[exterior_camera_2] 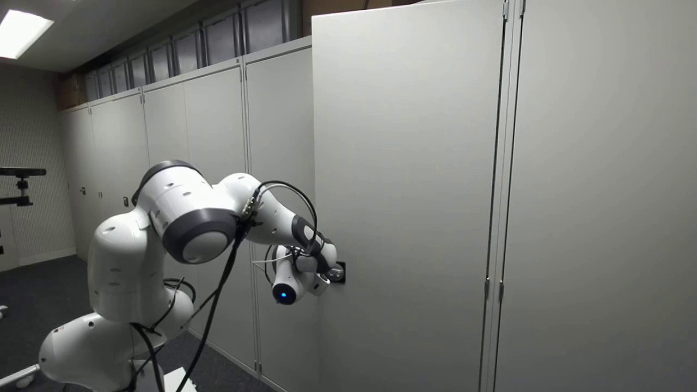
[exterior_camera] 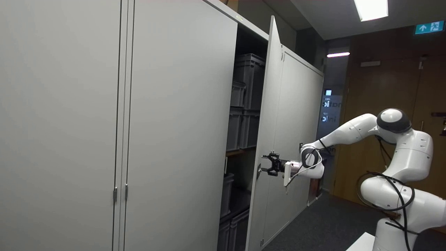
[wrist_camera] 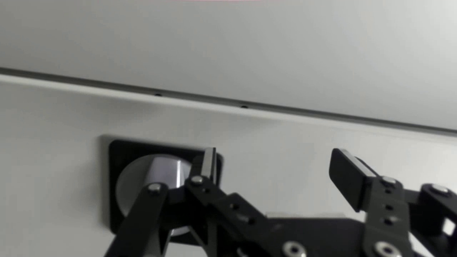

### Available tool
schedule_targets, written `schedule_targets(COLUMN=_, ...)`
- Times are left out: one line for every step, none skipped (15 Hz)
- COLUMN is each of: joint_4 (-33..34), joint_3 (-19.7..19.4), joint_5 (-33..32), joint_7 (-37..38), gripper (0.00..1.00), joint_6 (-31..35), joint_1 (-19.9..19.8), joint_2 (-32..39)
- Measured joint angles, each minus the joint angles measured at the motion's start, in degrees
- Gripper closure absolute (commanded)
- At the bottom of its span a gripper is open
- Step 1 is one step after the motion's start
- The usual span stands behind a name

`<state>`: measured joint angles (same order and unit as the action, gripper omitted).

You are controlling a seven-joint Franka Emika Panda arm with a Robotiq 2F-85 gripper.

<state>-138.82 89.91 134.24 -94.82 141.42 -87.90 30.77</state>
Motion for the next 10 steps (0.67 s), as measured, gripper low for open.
schedule_targets(joint_4=-0.67, joint_3=1.75, joint_5=-0.21, joint_7=2.29, gripper=0.00, joint_6=-2.24, joint_1=-1.09, joint_2=-2.70)
schedule_targets(joint_4=-1.37, joint_3=3.50, joint_5=-0.27, joint_7=4.34, gripper=0.00, joint_6=-4.49, joint_1=-2.36, joint_2=-5.52)
schedule_targets(joint_4=-1.81, joint_3=5.30, joint_5=-0.33, joint_7=5.04, gripper=0.00, joint_6=-5.08, joint_1=-3.71, joint_2=-7.54)
schedule_targets(joint_4=-2.02, joint_3=7.07, joint_5=-0.70, joint_7=5.03, gripper=0.00, joint_6=-4.89, joint_1=-4.99, joint_2=-8.02)
schedule_targets(joint_4=-2.23, joint_3=8.59, joint_5=-1.18, joint_7=4.97, gripper=0.00, joint_6=-4.67, joint_1=-6.15, joint_2=-8.03)
schedule_targets(joint_4=-2.39, joint_3=9.92, joint_5=-1.64, joint_7=4.92, gripper=0.00, joint_6=-4.29, joint_1=-7.22, joint_2=-7.96)
schedule_targets(joint_4=-2.51, joint_3=11.06, joint_5=-2.28, joint_7=4.88, gripper=0.00, joint_6=-3.75, joint_1=-8.29, joint_2=-7.79)
schedule_targets(joint_4=-2.60, joint_3=12.01, joint_5=-3.06, joint_7=4.87, gripper=0.00, joint_6=-3.21, joint_1=-9.34, joint_2=-7.62)
schedule_targets(joint_4=-2.65, joint_3=12.93, joint_5=-3.80, joint_7=4.86, gripper=0.00, joint_6=-2.51, joint_1=-10.36, joint_2=-7.55)
schedule_targets(joint_4=-2.66, joint_3=13.77, joint_5=-4.65, joint_7=4.86, gripper=0.00, joint_6=-1.67, joint_1=-11.15, joint_2=-7.55)
